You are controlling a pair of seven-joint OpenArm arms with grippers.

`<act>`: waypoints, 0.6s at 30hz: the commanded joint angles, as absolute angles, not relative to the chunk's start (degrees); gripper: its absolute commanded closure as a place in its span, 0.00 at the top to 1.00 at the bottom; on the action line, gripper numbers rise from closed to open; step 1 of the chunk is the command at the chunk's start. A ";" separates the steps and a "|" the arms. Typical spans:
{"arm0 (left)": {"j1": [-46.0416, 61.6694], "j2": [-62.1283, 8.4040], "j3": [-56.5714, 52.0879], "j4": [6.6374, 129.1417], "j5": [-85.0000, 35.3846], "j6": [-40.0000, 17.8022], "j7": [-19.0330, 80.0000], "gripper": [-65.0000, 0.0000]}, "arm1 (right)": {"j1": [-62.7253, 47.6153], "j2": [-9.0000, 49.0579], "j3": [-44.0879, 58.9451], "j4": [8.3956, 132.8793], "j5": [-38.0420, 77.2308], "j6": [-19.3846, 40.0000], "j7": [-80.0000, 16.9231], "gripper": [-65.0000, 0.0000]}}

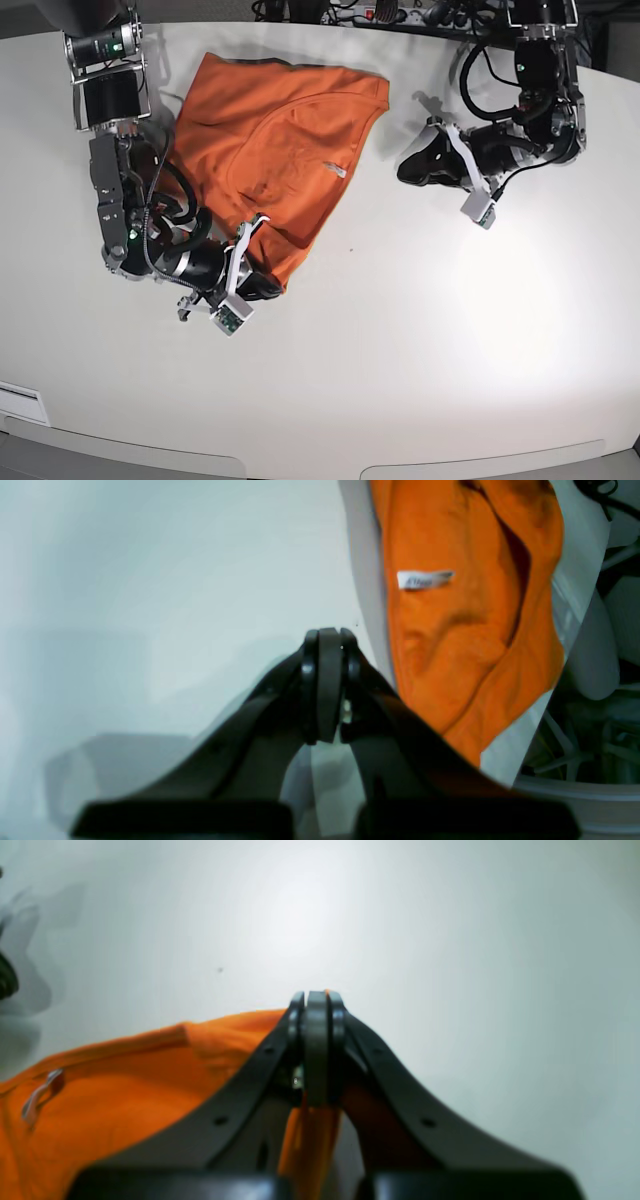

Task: Fold the T-shirt properly
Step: 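Pull the bundle's edge with the right gripper to square it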

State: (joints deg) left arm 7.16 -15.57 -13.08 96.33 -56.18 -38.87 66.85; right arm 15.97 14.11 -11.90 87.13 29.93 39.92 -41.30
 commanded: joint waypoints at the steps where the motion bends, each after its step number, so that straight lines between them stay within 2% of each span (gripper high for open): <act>1: 6.68 -16.19 -13.21 97.27 -57.74 -39.44 65.65 0.00 | 18.02 14.31 -11.64 87.68 29.47 40.00 -39.38 0.00; 8: 6.81 -16.21 -13.21 97.27 -57.74 -39.44 65.65 0.00 | 19.68 14.31 -11.64 87.61 22.41 38.72 -35.48 0.00; 14: 6.81 -16.21 -13.21 97.27 -57.74 -39.44 65.73 0.00 | 19.68 14.31 -11.64 86.39 13.50 31.94 -31.99 0.00; 18: 6.81 -16.19 -13.21 97.27 -57.76 -39.44 65.84 0.00 | 19.99 14.31 -11.64 82.32 12.38 28.99 -30.61 0.00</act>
